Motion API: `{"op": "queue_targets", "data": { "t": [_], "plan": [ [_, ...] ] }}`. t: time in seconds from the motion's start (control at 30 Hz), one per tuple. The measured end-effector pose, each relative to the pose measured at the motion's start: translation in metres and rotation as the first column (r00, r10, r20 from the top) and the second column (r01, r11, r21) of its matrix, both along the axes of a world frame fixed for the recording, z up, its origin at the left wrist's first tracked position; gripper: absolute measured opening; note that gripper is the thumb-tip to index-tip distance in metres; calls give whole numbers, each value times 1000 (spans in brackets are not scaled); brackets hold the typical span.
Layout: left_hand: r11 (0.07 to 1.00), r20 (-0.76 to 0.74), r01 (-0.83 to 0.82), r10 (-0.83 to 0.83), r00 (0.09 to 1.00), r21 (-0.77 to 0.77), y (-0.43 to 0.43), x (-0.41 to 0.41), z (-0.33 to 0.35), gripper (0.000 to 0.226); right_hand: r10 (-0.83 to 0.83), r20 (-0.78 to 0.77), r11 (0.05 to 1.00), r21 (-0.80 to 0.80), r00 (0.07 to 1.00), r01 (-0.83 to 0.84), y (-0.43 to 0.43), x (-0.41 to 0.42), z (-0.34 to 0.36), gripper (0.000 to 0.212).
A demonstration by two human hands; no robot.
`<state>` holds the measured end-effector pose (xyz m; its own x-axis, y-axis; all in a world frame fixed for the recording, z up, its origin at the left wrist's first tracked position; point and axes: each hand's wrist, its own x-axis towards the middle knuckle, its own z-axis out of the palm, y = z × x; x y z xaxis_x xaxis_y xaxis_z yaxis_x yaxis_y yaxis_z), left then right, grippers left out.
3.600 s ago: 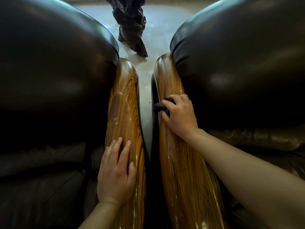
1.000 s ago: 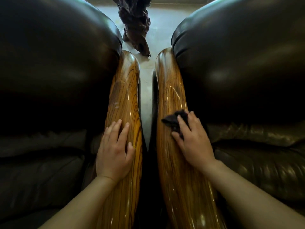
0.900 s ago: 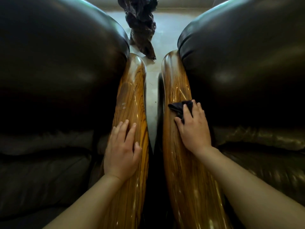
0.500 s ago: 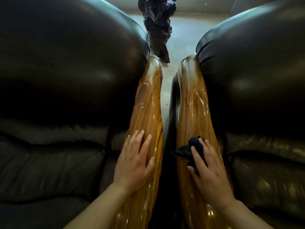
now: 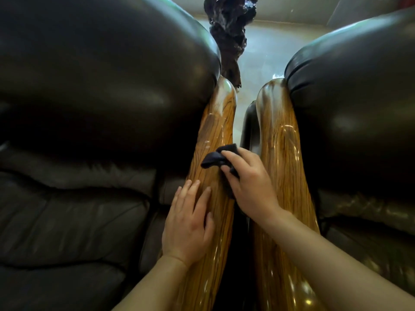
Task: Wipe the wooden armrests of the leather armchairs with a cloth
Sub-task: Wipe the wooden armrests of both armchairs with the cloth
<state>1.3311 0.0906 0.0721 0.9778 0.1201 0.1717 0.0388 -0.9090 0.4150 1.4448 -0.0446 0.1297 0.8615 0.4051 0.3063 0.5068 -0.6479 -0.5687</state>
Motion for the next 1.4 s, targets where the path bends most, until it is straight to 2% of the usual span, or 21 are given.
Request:
{"op": "queue_targets", "data": {
  "t": [0.1, 0.17, 0.23, 0.33, 0.4, 0.5, 0.57, 0.7, 0.77, 0.9, 0.97, 1.17, 1.23, 1.4],
  "plan": [
    [1000, 1, -4, 4, 1000, -2, 0, 1, -2, 53, 54, -49, 997, -53, 997, -56, 22, 9, -7, 41],
    [1000, 3, 0, 0, 1000, -11, 0, 1, -2, 55, 96, -71, 984, -142, 993, -106, 30, 13, -16, 46],
    [1000, 9, 0, 0, 1000, -18, 0, 1, -1, 55, 156, -43, 961, -226, 987, -162, 30, 12, -24, 46],
    [999, 11, 0, 1, 1000, -33, 1, 2, 2, 54, 246, 45, 940, -253, 968, -227, 18, 16, -29, 40],
    [999, 4, -4, 4, 1000, -32, 0, 2, 3, 53, 159, 32, 967, -208, 987, -149, 21, 29, -26, 40],
    [999, -8, -15, 14, 1000, -30, 1, 1, 3, 52, -26, -75, 987, -158, 997, 14, 45, 50, -20, 44],
    [999, -12, -8, 7, 1000, -32, 1, 2, 2, 51, 0, -75, 985, -171, 997, -13, 48, 47, -19, 42],
    [999, -11, 7, -7, 1000, -35, 2, 2, 2, 53, 191, -6, 963, -193, 982, -189, 16, 14, -25, 36],
    [999, -7, 6, -6, 1000, -39, 2, 2, 0, 54, 227, 21, 959, -176, 974, -220, 9, 12, -28, 35],
    [1000, -7, 8, -9, 1000, -27, 2, 2, 0, 54, 0, -103, 996, -88, 995, -9, 40, 44, -21, 41],
    [1000, -14, 2, -3, 1000, -18, 2, 2, 0, 53, -23, -130, 993, -122, 991, 7, 53, 49, -16, 42],
    [999, -9, 28, -29, 1000, -34, 2, 3, -1, 56, 294, -23, 931, -220, 956, -291, 20, 25, -22, 38],
    [999, -7, 23, -23, 1000, -40, 3, 2, 0, 57, 262, 1, 936, -244, 965, -253, 26, 41, -23, 37],
    [999, -29, 4, -5, 1000, -40, 1, 2, 1, 57, 18, -44, 955, -294, 999, -30, 69, 100, -23, 48]
  ]
}}
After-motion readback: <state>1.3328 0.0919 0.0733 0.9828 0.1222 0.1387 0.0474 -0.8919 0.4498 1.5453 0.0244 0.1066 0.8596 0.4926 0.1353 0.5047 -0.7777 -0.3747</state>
